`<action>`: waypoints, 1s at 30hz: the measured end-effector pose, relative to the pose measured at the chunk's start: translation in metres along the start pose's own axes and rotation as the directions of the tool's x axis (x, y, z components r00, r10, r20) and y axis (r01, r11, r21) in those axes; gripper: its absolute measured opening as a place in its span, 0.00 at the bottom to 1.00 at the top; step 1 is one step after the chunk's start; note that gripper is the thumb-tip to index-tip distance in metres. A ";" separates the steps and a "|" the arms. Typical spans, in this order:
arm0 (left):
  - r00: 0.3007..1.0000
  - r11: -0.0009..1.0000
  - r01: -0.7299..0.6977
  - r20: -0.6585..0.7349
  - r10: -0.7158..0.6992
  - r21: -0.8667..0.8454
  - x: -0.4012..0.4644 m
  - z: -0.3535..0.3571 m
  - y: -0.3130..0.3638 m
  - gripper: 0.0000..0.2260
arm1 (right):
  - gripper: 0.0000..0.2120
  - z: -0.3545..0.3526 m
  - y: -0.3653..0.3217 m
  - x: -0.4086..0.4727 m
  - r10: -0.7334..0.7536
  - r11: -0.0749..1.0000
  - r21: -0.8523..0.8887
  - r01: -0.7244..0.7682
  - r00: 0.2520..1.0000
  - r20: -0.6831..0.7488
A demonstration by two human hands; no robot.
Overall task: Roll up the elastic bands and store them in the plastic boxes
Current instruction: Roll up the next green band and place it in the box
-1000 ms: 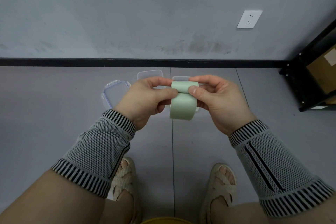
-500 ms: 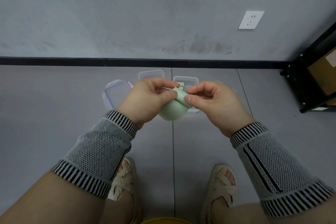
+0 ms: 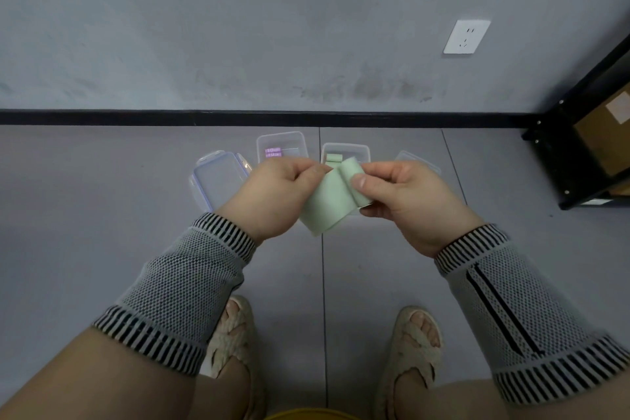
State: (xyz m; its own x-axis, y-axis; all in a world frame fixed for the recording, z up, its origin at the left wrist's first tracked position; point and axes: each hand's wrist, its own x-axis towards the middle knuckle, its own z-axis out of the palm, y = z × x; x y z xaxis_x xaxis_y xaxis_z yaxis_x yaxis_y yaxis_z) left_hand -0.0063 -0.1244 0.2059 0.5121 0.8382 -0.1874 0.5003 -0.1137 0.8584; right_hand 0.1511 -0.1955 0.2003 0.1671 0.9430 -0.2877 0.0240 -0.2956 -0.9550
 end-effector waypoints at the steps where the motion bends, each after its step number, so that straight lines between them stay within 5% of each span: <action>1: 1.000 1.000 -0.007 0.006 0.007 0.013 0.000 -0.001 -0.001 0.11 | 0.08 -0.002 0.000 0.000 0.021 0.998 0.062 -0.021 1.000 0.003; 12: 0.989 0.985 -0.141 0.048 0.136 0.100 -0.004 -0.002 0.003 0.14 | 0.08 -0.010 -0.002 0.001 0.116 0.952 0.283 -0.116 0.993 0.017; 30: 0.993 0.998 -0.061 -0.096 0.063 0.018 -0.003 -0.001 0.010 0.10 | 0.03 0.004 -0.005 0.001 0.079 0.973 0.224 -0.054 0.991 -0.104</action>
State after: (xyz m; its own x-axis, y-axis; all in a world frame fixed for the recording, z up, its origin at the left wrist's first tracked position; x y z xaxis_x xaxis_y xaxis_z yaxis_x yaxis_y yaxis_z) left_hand -0.0036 -0.1277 0.2156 0.4732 0.8767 -0.0868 0.4803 -0.1742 0.8596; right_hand 0.1473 -0.1920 0.2044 0.2699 0.8957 -0.3535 -0.2064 -0.3048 -0.9298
